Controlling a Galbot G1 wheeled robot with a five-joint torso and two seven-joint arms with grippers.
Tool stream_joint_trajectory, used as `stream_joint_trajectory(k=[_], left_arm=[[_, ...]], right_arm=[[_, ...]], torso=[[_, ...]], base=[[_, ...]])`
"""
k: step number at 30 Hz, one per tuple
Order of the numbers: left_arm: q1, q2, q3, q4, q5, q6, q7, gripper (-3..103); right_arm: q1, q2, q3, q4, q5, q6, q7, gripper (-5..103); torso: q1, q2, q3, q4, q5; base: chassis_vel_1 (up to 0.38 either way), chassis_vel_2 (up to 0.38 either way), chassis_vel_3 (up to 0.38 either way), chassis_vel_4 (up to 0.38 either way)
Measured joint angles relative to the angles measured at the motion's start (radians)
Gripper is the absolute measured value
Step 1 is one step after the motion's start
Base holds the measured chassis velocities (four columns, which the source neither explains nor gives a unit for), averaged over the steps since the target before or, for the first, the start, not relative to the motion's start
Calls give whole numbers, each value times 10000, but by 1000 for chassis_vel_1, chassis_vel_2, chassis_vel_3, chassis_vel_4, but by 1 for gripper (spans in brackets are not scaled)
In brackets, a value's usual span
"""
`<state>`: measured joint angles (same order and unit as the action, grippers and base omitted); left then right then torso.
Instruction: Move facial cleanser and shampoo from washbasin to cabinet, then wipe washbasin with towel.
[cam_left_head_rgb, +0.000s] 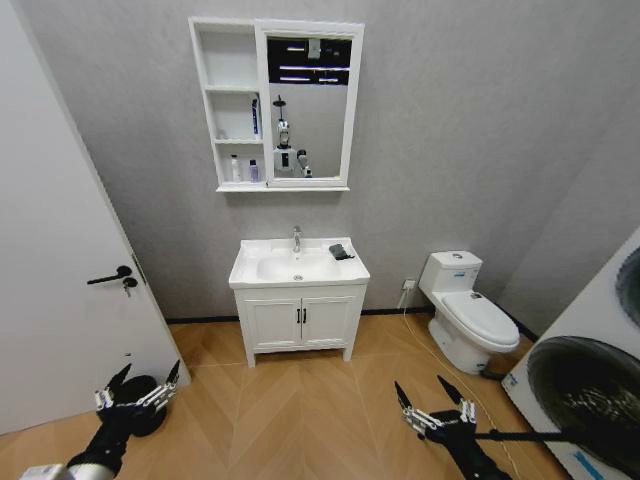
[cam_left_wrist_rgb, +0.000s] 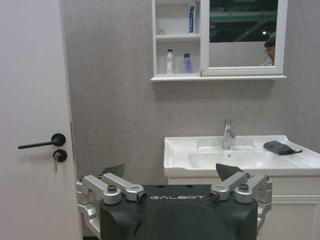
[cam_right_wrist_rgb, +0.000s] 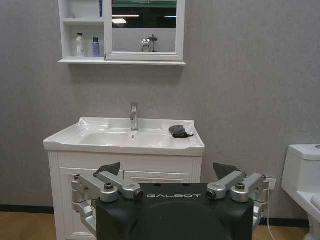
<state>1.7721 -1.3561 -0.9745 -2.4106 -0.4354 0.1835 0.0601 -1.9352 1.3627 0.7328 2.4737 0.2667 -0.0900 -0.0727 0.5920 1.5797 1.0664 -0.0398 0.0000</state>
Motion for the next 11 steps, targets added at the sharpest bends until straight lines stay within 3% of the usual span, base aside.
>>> stream_joint_trajectory(k=[11], left_arm=[[2,0,0,0,0,0,-4,100]], right_arm=[[-2,0,0,0,0,-1,0,100]], torso=[[-9,6,-3,2,5]], base=[[21,-87,-18,99]])
